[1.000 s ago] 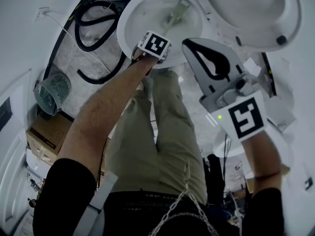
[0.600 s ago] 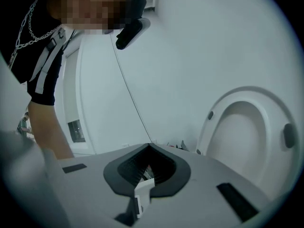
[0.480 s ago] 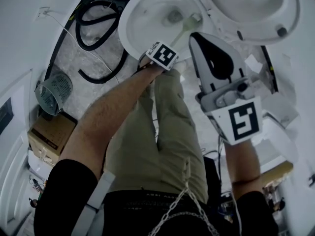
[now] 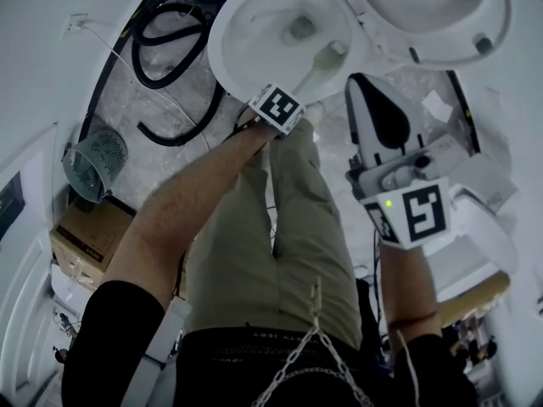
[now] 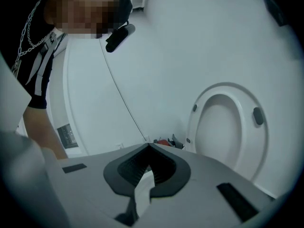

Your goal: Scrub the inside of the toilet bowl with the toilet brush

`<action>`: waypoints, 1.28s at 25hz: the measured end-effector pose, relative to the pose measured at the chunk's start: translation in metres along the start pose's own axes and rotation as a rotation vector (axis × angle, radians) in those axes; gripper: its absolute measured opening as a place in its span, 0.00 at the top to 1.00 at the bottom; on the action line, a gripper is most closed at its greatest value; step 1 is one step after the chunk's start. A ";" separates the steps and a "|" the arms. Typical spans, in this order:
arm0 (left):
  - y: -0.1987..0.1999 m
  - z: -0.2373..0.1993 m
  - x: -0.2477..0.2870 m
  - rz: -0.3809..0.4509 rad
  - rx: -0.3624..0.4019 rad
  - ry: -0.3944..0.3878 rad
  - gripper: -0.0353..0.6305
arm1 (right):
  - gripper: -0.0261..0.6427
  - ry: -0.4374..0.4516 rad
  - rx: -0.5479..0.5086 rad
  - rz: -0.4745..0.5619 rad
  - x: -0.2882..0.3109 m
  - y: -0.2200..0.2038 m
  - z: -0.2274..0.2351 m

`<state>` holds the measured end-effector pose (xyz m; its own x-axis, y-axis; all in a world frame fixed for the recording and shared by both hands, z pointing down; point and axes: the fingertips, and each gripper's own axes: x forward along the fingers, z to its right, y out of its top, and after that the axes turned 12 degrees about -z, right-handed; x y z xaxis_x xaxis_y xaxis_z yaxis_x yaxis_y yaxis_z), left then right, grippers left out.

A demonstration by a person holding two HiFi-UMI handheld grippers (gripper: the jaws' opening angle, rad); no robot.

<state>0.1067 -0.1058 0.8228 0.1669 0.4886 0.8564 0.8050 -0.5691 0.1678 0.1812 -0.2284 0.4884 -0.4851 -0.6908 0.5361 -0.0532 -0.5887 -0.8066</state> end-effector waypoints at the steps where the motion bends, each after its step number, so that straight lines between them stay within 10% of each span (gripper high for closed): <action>1: -0.004 0.002 0.000 0.000 -0.001 -0.009 0.95 | 0.97 -0.004 0.000 -0.002 -0.001 0.000 -0.001; 32: -0.116 -0.018 -0.006 -0.001 -0.147 -0.075 0.95 | 0.97 0.046 -0.007 -0.013 0.013 0.003 -0.079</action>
<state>0.0026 -0.0546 0.8065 0.2131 0.5340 0.8182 0.7138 -0.6569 0.2429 0.1055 -0.2058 0.4735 -0.5239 -0.6628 0.5350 -0.0657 -0.5948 -0.8012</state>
